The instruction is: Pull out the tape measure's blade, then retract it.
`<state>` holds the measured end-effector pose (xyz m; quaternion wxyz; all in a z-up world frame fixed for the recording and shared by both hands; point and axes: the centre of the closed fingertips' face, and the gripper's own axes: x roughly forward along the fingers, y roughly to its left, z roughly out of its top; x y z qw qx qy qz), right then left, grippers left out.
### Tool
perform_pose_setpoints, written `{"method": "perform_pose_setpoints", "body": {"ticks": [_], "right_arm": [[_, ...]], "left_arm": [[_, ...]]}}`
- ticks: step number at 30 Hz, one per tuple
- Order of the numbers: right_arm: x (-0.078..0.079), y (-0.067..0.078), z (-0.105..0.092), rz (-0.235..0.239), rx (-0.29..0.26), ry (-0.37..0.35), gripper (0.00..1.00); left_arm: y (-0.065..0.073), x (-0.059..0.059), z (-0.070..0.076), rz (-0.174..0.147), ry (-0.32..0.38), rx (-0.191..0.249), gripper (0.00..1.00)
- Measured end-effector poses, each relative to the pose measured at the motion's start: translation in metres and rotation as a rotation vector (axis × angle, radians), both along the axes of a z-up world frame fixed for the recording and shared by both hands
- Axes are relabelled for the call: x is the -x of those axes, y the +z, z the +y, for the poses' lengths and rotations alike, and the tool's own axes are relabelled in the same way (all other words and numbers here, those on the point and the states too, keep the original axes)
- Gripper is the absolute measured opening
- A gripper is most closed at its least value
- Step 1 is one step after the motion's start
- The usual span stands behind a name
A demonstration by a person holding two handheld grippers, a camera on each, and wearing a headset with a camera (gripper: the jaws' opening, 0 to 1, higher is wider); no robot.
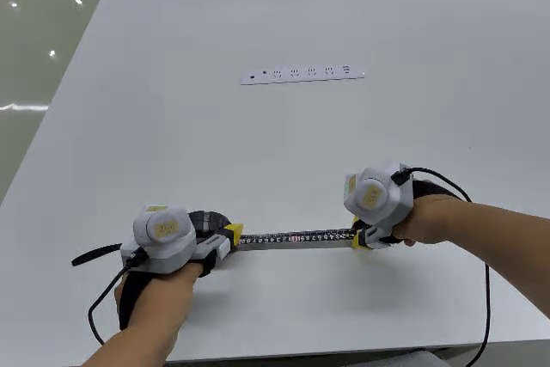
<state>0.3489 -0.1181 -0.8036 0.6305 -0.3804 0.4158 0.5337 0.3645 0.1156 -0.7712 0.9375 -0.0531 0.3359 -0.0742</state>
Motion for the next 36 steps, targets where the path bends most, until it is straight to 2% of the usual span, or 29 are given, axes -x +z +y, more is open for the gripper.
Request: {"method": "perform_pose_setpoints", "body": {"ticks": [6, 21, 28, 36], "right_arm": [[0.0, 0.0, 0.001, 0.005, 0.0, -0.02, 0.12], [0.0, 0.0, 0.007, 0.01, 0.011, -0.011, 0.12], [0.0, 0.0, 0.009, 0.012, 0.012, 0.005, 0.12], [0.0, -0.001, 0.012, 0.011, 0.006, -0.01, 0.12]], "left_arm": [[0.0, 0.0, 0.0, 0.001, 0.002, -0.001, 0.63], [0.0, 0.0, 0.0, -0.005, 0.002, -0.008, 0.63], [0.0, 0.0, 0.0, 0.002, 0.006, -0.003, 0.63], [-0.001, 0.0, 0.0, 0.006, 0.002, 0.01, 0.63]]}}
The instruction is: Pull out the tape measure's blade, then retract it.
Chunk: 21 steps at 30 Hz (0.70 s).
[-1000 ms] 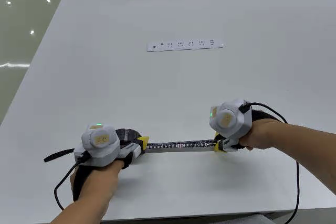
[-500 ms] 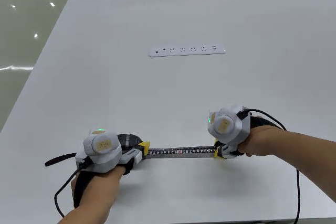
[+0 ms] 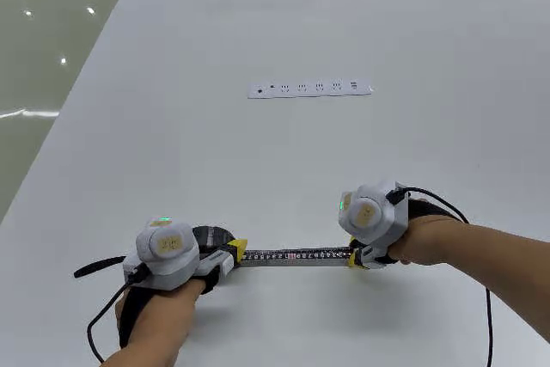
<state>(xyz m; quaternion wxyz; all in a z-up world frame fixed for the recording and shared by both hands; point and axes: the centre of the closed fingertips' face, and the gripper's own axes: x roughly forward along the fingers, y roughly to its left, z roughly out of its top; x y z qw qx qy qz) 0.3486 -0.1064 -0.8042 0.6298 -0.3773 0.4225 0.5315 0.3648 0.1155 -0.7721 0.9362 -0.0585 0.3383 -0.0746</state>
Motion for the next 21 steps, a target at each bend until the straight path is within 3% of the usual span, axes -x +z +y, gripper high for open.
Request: {"method": "perform_pose_setpoints", "body": {"ticks": [15, 21], "right_arm": [[-0.0004, 0.0001, 0.0049, 0.004, -0.013, 0.001, 0.12], [0.0, 0.0005, 0.0085, -0.004, -0.042, 0.016, 0.12]], "left_arm": [[0.0, 0.0005, -0.001, 0.01, -0.015, 0.016, 0.62], [0.0001, 0.0001, -0.0019, 0.017, -0.019, 0.011, 0.62]]}}
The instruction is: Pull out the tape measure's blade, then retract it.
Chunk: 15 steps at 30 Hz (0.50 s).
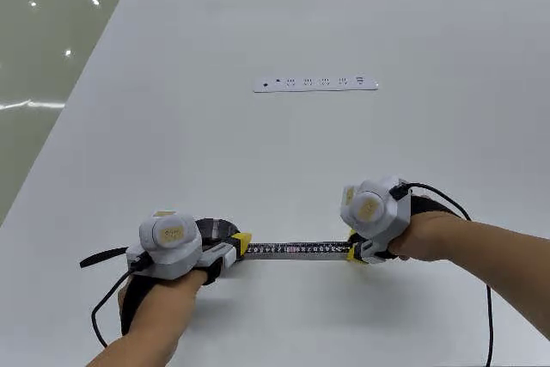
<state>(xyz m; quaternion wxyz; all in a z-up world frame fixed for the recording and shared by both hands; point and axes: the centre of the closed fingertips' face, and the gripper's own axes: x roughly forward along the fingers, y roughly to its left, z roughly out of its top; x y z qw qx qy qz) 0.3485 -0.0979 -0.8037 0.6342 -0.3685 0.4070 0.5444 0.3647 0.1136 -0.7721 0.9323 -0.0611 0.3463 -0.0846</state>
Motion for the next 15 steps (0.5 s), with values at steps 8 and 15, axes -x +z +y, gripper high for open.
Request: {"method": "perform_pose_setpoints", "body": {"ticks": [8, 15], "right_arm": [[0.0, 0.0001, 0.0073, 0.004, -0.019, 0.053, 0.11], [0.0007, -0.0002, 0.01, 0.004, -0.024, 0.036, 0.11]], "left_arm": [[-0.0001, 0.0002, -0.0002, 0.001, 0.001, 0.0, 0.62], [-0.0006, 0.0005, -0.0004, 0.006, 0.002, 0.0, 0.62]]}}
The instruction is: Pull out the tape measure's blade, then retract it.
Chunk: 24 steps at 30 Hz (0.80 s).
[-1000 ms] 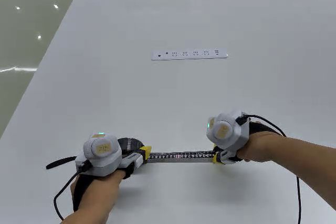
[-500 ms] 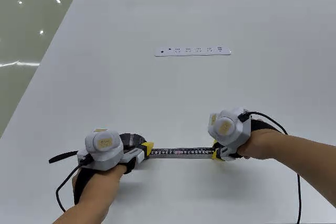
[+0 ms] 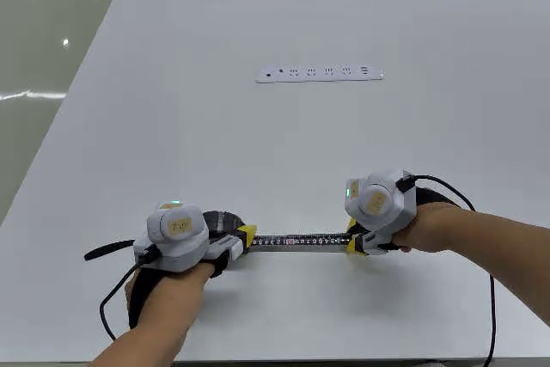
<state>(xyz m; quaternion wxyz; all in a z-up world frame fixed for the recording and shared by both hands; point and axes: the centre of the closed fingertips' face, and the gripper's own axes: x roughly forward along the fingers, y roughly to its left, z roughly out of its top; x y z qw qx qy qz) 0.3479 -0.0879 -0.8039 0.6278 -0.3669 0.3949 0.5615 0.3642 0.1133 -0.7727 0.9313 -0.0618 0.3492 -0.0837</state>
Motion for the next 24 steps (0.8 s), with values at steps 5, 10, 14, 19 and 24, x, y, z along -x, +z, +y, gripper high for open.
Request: {"method": "perform_pose_setpoints", "body": {"ticks": [5, 10, 14, 19, 24], "right_arm": [[-0.001, 0.0, 0.003, 0.002, -0.011, -0.013, 0.11], [-0.001, -0.001, 0.006, 0.0, -0.007, -0.012, 0.11], [-0.001, -0.001, 0.009, -0.001, 0.002, -0.006, 0.11], [-0.001, 0.0, 0.011, -0.001, 0.012, -0.003, 0.11], [-0.001, 0.0, 0.014, -0.003, 0.013, -0.007, 0.11]], "left_arm": [[0.0, 0.0, -0.001, 0.003, -0.003, -0.001, 0.62], [-0.001, 0.0, 0.0, 0.006, -0.004, -0.001, 0.62], [-0.001, 0.0, 0.0, 0.008, -0.006, 0.0, 0.62], [-0.001, 0.0, 0.0, 0.007, -0.004, 0.0, 0.62], [-0.001, 0.0, 0.0, 0.008, -0.005, 0.0, 0.62]]}}
